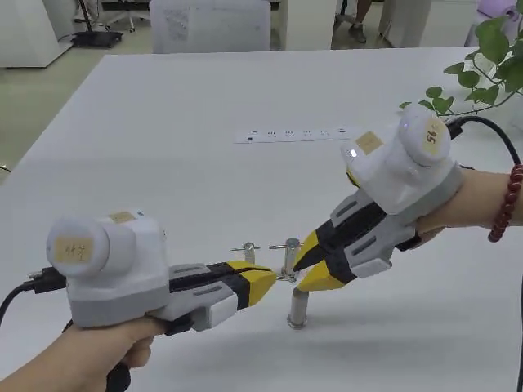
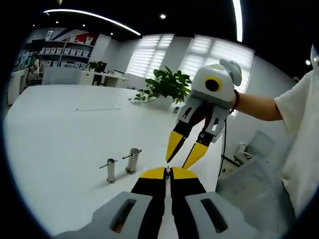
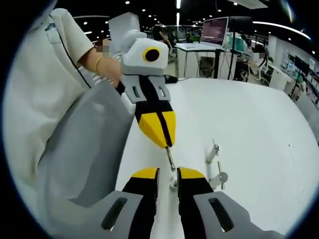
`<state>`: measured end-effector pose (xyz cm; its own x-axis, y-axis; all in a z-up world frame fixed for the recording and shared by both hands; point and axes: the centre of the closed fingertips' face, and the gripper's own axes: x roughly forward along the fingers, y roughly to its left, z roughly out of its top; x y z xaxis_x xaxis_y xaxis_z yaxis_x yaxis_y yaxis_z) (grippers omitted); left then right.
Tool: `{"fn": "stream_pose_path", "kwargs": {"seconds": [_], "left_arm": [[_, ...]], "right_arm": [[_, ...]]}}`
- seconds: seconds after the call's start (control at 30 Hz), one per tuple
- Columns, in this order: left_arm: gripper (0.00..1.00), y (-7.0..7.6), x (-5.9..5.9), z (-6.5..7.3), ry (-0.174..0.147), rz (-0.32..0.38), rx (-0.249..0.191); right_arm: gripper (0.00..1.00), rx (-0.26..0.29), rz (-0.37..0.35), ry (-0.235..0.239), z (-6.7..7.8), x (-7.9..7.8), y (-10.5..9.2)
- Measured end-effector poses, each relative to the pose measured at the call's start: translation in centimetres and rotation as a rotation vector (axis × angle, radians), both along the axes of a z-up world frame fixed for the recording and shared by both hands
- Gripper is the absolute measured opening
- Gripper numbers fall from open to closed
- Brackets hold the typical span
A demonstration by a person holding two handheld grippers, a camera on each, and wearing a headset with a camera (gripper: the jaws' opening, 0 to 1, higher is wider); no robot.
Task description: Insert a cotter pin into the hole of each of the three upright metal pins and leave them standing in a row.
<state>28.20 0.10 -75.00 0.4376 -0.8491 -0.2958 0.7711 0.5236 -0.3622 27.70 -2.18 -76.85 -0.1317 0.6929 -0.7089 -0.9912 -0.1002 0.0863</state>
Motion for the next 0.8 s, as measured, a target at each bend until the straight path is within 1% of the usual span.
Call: {"fn": "stream_pose_path", "kwargs": {"seconds": [0.03,0.1,0.17,0.23,0.3,0.37,0.47,0.57,0.7,0.8], "left_arm": [[0.0,-0.1,-0.2,0.0,-0.003,-0.011,0.003],[0.0,-0.2,-0.6,-0.1,-0.007,-0.031,0.013],[0.0,-0.3,-0.9,-0.1,-0.007,-0.048,0.014],[0.0,-0.4,-1.1,-0.2,-0.01,-0.064,0.02],[0.0,-0.5,-1.4,-0.2,-0.01,-0.073,0.017],[0.0,-0.5,-1.5,-0.2,-0.016,-0.085,0.02],[0.0,-0.8,-1.9,0.0,-0.02,-0.112,0.014],[0.0,-0.9,-2.1,0.0,-0.023,-0.126,0.013],[0.0,-1.2,-2.5,0.2,-0.026,-0.15,-0.002],[0.0,-1.3,-2.8,0.4,-0.032,-0.17,-0.005]], "right_arm": [[0.16,-0.003,0.002,0.002,-0.1,-0.1,-0.1],[0.16,-0.006,0.005,0.021,-0.3,-0.3,-0.1],[0.16,-0.003,0.006,0.038,-0.3,-0.5,-0.1],[0.16,-0.004,0.011,0.058,-0.3,-0.8,-0.2],[0.15,0.001,0.019,0.08,-0.2,-1.2,-0.1],[0.15,0.004,0.018,0.092,-0.2,-1.4,0.0],[0.15,0.001,0.021,0.111,-0.3,-1.7,0.0],[0.15,0.0,0.027,0.148,-0.4,-2.4,0.0],[0.14,0.001,0.033,0.159,-0.5,-2.7,0.0],[0.14,0.005,0.037,0.18,-0.4,-3.0,0.1]]}}
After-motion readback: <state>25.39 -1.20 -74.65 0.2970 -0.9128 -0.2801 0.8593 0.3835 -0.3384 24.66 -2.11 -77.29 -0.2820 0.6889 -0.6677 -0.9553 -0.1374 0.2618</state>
